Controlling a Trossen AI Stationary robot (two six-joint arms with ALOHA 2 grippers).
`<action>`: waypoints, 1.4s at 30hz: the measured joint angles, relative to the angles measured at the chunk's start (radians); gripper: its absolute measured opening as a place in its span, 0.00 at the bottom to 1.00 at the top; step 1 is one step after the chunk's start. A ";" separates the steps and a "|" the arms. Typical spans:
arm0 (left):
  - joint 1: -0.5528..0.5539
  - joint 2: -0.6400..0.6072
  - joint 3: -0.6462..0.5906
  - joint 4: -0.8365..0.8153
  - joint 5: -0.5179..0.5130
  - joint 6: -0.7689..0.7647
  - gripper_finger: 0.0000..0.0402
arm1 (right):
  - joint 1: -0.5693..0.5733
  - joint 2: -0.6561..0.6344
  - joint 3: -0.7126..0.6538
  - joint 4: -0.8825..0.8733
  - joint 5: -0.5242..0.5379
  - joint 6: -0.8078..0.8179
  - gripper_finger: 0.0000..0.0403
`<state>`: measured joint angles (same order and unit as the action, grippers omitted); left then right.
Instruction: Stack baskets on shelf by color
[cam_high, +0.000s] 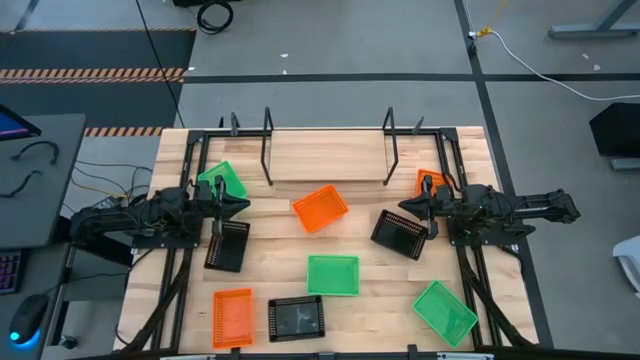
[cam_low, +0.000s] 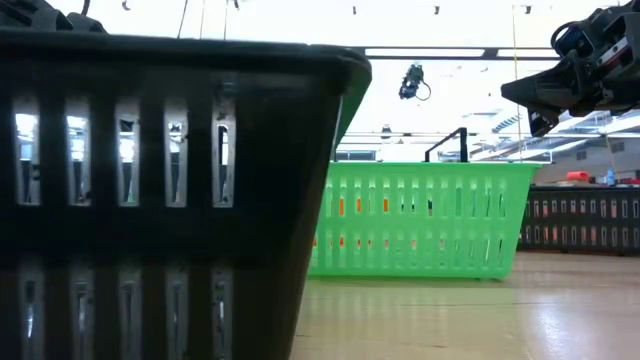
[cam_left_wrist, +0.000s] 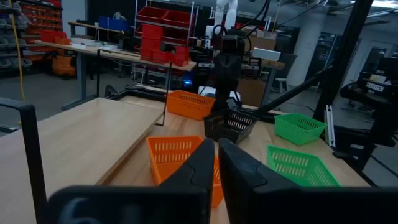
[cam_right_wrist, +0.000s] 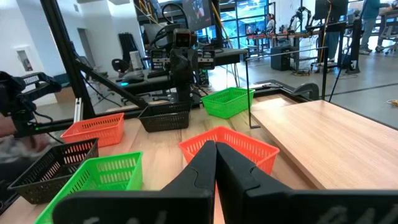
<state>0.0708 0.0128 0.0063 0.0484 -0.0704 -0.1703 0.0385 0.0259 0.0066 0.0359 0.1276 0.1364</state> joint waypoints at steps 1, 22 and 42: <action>0.000 0.000 0.000 0.000 0.000 0.000 0.06 | 0.000 0.000 0.000 0.000 0.000 0.000 0.03; 0.000 0.000 0.000 0.000 0.000 0.000 0.07 | 0.000 0.000 0.000 0.000 0.000 0.000 0.03; 0.000 0.000 0.000 0.001 0.000 -0.156 0.08 | 0.000 0.000 0.000 0.000 0.000 0.000 0.03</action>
<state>0.0705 0.0130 0.0063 0.0490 -0.0704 -0.3268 0.0387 0.0261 0.0063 0.0360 0.1276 0.1364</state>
